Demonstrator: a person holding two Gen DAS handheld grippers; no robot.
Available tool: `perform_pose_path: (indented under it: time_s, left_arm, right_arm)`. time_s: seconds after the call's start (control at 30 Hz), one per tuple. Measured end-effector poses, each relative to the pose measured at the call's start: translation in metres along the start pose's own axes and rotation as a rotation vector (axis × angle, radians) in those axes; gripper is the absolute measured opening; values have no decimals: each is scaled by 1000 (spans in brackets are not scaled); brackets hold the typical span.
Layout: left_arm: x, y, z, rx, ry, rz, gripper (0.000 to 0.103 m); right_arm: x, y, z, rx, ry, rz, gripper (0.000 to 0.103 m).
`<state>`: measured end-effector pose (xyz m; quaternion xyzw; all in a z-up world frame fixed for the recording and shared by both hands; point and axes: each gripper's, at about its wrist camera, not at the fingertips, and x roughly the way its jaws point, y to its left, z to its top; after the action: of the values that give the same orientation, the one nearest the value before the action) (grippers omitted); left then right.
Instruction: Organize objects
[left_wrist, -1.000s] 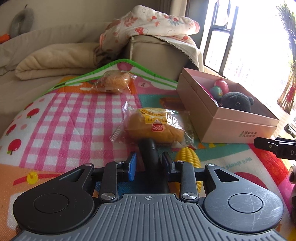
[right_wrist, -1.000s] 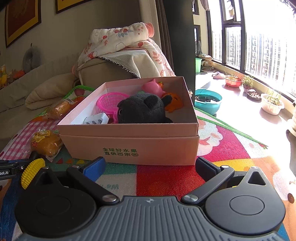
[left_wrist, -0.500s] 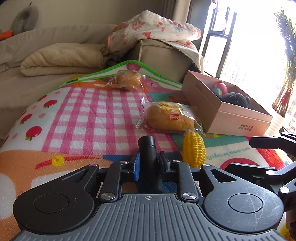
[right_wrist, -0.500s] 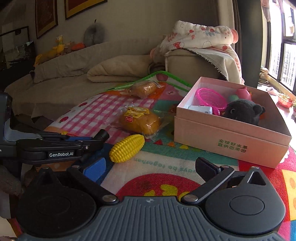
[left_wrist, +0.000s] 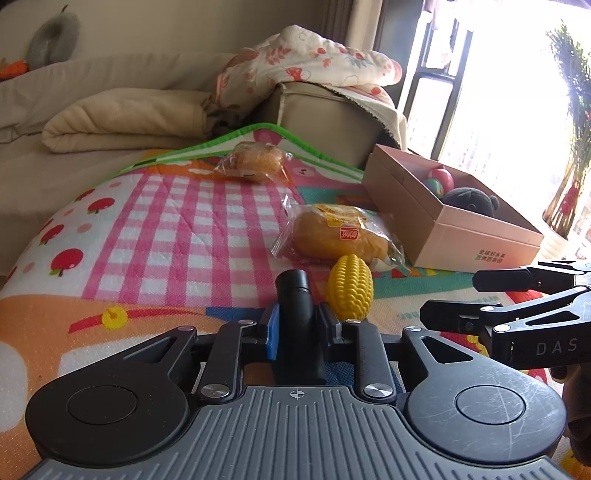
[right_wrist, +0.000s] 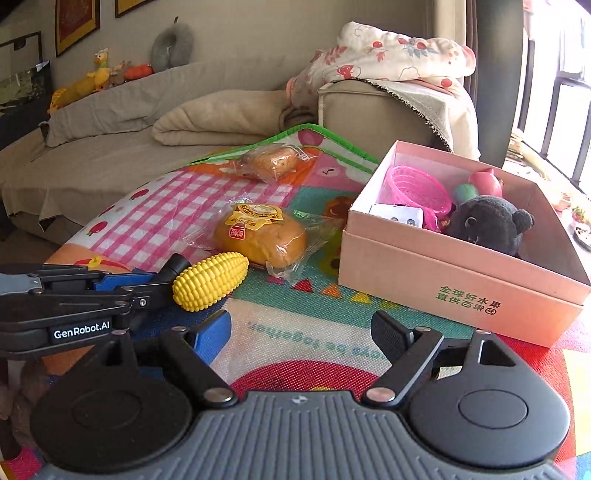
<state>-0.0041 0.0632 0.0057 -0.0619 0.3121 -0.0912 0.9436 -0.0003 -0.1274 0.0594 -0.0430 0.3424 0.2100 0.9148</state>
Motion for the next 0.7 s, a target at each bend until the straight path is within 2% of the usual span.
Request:
perform_pose_path:
  time_s: [0.17, 0.27, 0.3, 0.37, 0.43, 0.5, 0.6, 0.7]
  left_arm:
    - [0, 0, 0, 2, 0, 1, 27]
    - [0, 1, 0, 4, 0, 2, 27]
    - [0, 1, 0, 4, 0, 2, 27]
    - [0, 1, 0, 2, 0, 1, 27]
    - [0, 1, 0, -1, 0, -1, 27]
    - [0, 2, 0, -6, -1, -5, 27]
    - [-1, 3, -1, -12, -1, -10, 27]
    - [-1, 3, -1, -13, -1, -10, 27]
  right_arm:
    - [14, 6, 22, 90, 43, 136, 85]
    - [31, 14, 37, 128, 65, 183, 85]
    - [37, 16, 40, 130, 76, 184, 84]
    - [49, 22, 44, 131, 108, 186, 77]
    - [57, 24, 44, 134, 151, 179, 47]
    - [54, 21, 41, 144, 155, 174, 44]
    - [38, 13, 32, 119, 137, 105, 44]
    - [21, -2, 19, 99, 142, 76, 44]
